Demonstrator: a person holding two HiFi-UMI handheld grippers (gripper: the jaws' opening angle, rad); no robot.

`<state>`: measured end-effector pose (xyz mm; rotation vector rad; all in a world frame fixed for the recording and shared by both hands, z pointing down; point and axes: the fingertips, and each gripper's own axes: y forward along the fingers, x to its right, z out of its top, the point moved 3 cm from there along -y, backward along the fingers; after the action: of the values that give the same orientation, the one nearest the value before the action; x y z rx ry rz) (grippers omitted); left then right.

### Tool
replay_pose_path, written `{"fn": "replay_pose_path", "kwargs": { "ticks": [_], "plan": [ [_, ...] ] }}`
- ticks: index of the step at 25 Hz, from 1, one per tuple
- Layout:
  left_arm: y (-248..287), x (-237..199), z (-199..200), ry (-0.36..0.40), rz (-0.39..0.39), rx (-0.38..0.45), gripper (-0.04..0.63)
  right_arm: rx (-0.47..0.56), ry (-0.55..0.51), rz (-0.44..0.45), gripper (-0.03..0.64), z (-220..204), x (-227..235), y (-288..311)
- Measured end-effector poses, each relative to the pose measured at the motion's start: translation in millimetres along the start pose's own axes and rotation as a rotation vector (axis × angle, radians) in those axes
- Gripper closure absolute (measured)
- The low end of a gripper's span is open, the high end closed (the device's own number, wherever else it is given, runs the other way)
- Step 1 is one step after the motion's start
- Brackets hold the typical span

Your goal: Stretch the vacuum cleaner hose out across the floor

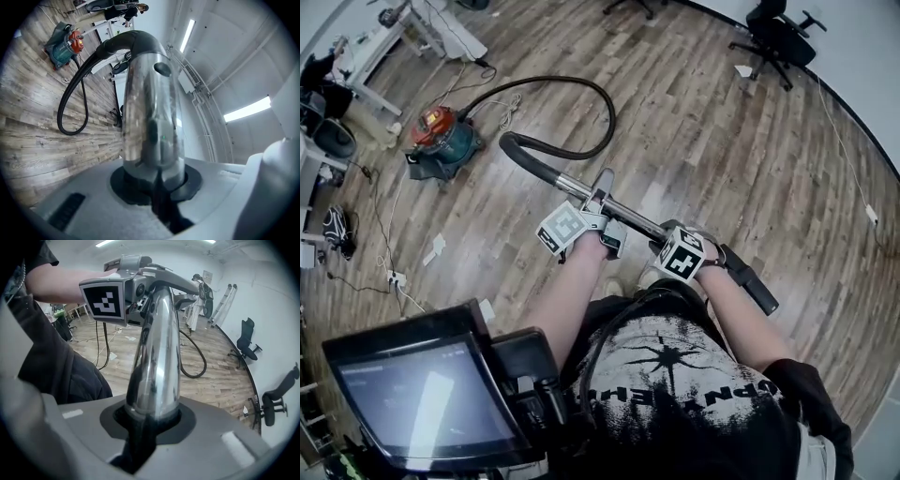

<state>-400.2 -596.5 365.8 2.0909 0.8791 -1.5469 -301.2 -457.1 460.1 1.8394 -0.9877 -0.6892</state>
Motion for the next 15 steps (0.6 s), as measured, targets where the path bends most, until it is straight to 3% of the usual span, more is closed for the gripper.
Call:
{"fn": "replay_pose_path", "kwargs": {
  "ticks": [7, 15],
  "plan": [
    [-15.2, -1.4, -13.8, -0.036, -0.006, -0.024, 0.549, -0.033, 0.026, 0.008, 0.529, -9.5, -23.1, -4.6],
    [-1.8, 28.0, -42.6, -0.007, 0.001, 0.035, 0.549, -0.010, -0.027, 0.029, 0.529, -40.9, -8.5, -33.4]
  ]
}}
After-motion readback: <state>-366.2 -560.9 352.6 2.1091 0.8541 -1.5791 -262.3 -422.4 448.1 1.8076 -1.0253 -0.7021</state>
